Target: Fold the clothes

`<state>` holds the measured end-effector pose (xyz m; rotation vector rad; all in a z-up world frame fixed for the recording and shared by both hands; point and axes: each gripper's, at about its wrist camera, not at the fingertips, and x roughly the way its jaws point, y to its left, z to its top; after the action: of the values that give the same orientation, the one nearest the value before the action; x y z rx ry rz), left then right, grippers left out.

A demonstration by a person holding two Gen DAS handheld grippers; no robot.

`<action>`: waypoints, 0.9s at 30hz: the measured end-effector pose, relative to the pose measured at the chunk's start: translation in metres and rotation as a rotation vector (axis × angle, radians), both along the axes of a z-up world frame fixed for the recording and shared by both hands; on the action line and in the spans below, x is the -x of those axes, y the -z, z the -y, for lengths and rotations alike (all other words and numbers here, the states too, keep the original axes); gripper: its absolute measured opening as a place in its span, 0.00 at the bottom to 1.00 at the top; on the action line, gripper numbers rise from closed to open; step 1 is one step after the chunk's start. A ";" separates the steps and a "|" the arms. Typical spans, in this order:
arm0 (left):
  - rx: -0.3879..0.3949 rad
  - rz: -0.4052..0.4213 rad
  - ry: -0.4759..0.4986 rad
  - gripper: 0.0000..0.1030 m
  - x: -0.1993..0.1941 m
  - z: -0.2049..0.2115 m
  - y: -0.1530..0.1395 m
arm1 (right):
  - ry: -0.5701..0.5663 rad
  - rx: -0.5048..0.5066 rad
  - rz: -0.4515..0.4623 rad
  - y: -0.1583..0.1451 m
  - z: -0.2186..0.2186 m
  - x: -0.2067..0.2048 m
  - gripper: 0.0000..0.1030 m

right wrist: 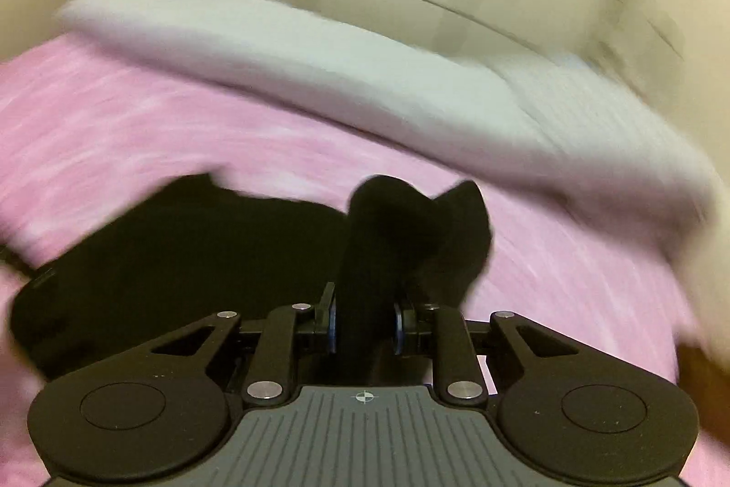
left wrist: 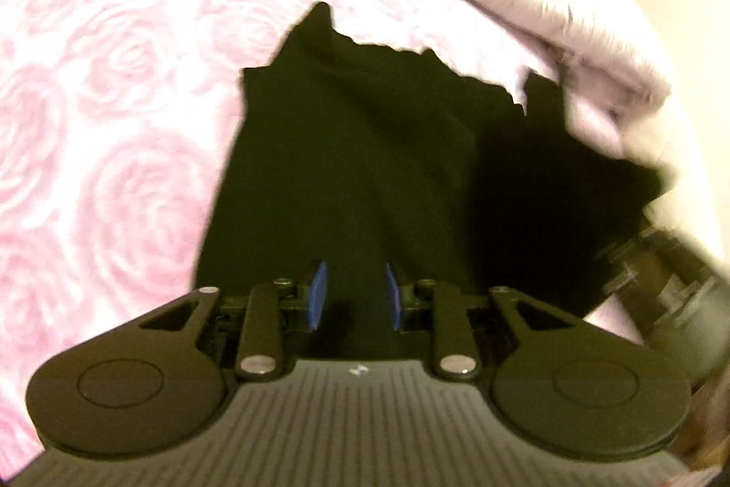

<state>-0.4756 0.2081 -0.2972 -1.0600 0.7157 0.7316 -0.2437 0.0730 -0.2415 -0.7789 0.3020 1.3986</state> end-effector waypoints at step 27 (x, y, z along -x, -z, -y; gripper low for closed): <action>0.411 0.466 -0.228 0.46 -0.017 -0.019 0.089 | 0.834 0.184 -1.209 0.103 0.032 -0.208 0.61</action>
<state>-0.4586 0.2268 -0.3865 -1.6407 0.3476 0.5062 -0.0358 0.0408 -0.3445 0.1846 1.5094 0.8685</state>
